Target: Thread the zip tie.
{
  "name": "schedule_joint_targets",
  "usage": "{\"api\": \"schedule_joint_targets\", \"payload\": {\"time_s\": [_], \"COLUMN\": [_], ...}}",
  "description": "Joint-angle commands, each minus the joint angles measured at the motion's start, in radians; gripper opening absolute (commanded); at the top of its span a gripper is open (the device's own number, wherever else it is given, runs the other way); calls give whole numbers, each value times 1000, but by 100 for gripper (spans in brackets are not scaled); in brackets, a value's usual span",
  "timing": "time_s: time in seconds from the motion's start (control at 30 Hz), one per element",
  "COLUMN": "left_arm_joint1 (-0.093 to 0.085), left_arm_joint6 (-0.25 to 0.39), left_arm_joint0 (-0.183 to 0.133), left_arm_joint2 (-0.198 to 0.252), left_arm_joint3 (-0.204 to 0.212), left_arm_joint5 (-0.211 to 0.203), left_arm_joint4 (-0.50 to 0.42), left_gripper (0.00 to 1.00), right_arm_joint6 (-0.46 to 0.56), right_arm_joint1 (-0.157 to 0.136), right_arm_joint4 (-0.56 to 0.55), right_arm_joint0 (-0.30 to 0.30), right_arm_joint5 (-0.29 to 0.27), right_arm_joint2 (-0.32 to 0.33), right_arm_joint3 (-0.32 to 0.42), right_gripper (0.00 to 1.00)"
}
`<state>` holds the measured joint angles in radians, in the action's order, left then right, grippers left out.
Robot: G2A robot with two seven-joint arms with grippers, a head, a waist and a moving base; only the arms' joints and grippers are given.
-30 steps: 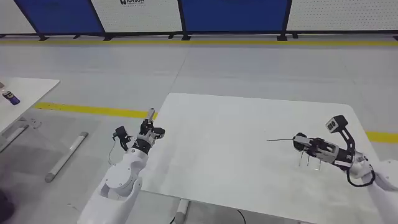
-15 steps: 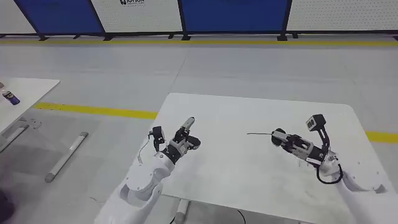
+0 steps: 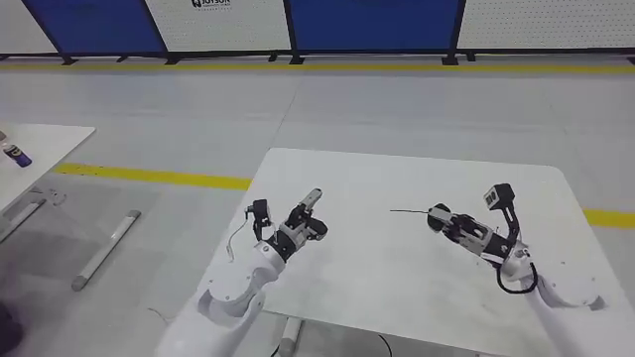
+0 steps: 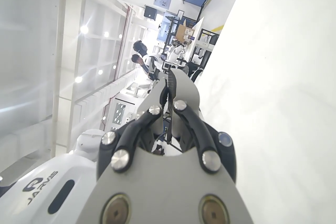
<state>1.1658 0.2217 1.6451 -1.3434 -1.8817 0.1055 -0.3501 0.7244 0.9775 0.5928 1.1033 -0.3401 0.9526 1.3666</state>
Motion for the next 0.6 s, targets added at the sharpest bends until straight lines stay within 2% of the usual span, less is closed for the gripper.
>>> {"api": "schedule_joint_targets", "payload": {"time_s": [0.0,0.07,0.13,0.17,0.23,0.57], "left_arm_joint1": [3,7,12,16,22,24], "left_arm_joint6": [33,69,76,78,47,32], "left_arm_joint0": [-19,-50,-71,-84,-101,-106], "left_arm_joint2": [46,94,139,164,189,195], "left_arm_joint3": [2,10,18,25,43,50], "left_arm_joint5": [8,20,13,5,-16,-20], "left_arm_joint4": [17,13,28,26,28,25], "left_gripper": [100,100,100,100,100,100], "right_arm_joint6": [-31,-75,-114,-140,-150,-150], "right_arm_joint1": [18,43,64,77,84,84], "right_arm_joint4": [-10,-32,-55,-85,-96,-96], "right_arm_joint0": [-10,-29,-44,-52,-57,-57], "right_arm_joint5": [0,0,0,0,0,0], "right_arm_joint2": [-32,-69,-97,-117,-126,-126], "right_arm_joint3": [1,-9,-23,-39,-49,-49], "right_gripper": [0,0,0,0,0,0]}}
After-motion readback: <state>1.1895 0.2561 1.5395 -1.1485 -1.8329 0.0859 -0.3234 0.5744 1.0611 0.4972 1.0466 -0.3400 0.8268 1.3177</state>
